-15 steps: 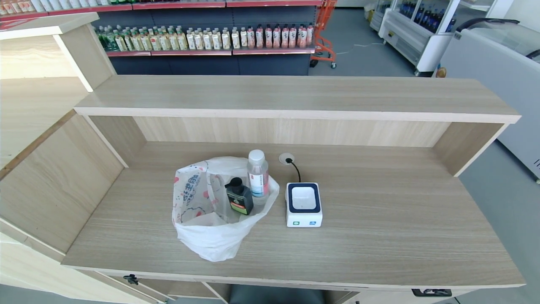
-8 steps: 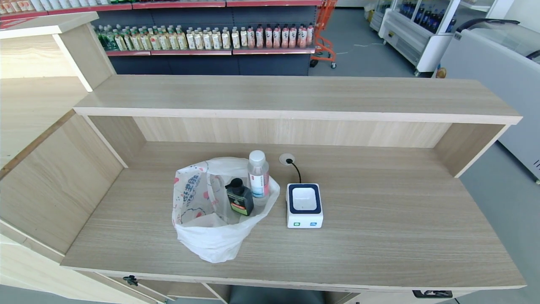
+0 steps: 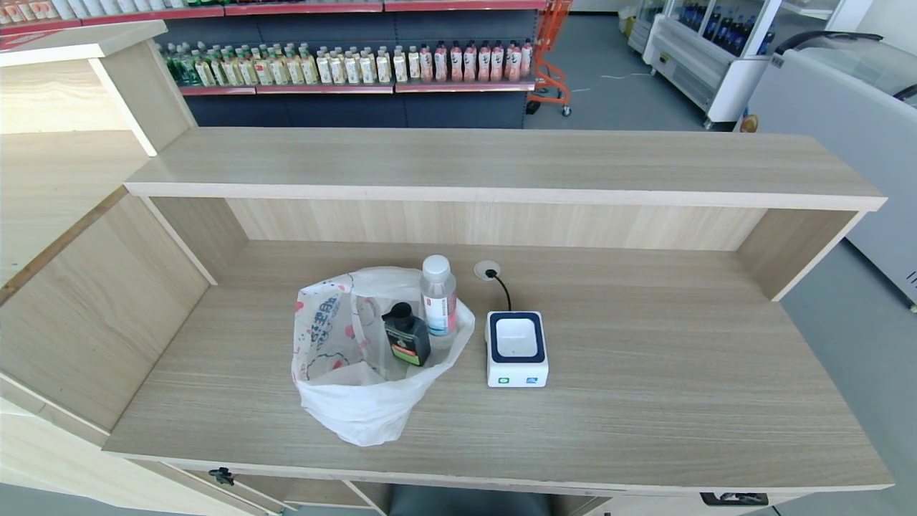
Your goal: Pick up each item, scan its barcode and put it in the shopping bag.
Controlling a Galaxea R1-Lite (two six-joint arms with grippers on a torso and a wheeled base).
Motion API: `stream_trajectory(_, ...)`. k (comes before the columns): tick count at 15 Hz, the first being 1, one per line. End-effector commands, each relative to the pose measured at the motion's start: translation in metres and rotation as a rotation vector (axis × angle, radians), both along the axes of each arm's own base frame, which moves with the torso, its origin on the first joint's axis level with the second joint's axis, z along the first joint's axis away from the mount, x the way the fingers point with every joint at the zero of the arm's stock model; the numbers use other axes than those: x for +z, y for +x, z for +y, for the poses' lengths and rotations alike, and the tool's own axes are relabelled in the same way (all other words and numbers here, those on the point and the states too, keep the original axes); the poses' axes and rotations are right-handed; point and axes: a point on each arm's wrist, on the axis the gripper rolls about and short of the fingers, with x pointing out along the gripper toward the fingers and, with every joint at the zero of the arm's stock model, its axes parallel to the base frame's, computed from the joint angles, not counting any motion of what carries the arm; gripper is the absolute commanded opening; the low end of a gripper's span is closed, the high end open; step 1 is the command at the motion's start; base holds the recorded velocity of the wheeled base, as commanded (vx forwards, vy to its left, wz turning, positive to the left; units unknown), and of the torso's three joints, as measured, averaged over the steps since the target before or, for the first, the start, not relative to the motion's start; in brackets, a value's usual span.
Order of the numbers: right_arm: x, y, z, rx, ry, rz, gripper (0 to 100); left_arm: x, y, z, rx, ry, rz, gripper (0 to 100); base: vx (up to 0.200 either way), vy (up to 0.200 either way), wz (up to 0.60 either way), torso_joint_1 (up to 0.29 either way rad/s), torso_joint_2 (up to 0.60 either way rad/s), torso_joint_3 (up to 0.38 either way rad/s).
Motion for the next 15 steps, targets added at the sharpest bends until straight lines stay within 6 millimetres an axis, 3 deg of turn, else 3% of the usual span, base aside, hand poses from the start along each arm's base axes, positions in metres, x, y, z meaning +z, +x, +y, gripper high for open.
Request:
stream_trajectory(1,0.0000,0.0003,0.0001,0.005,-0.010,0.003,100,0.0000,0.0000,0.0000,0.000,0.000,-0.001,100,0.000,0.000,0.00,0.000,0.00,0.000)
stream_trajectory(5,0.0000,0.0005,0.0013,0.062,-0.171,-0.002,100,0.0000,0.0000,0.0000,0.000,0.000,-0.001,100,0.000,0.000,0.00,0.000,0.00,0.000)
stream_trajectory(15,0.0002,0.0006,0.0013,0.060,-0.121,-0.007,100,0.0000,0.0000,0.0000,0.000,0.000,-0.001,100,0.000,0.000,0.00,0.000,0.00,0.000)
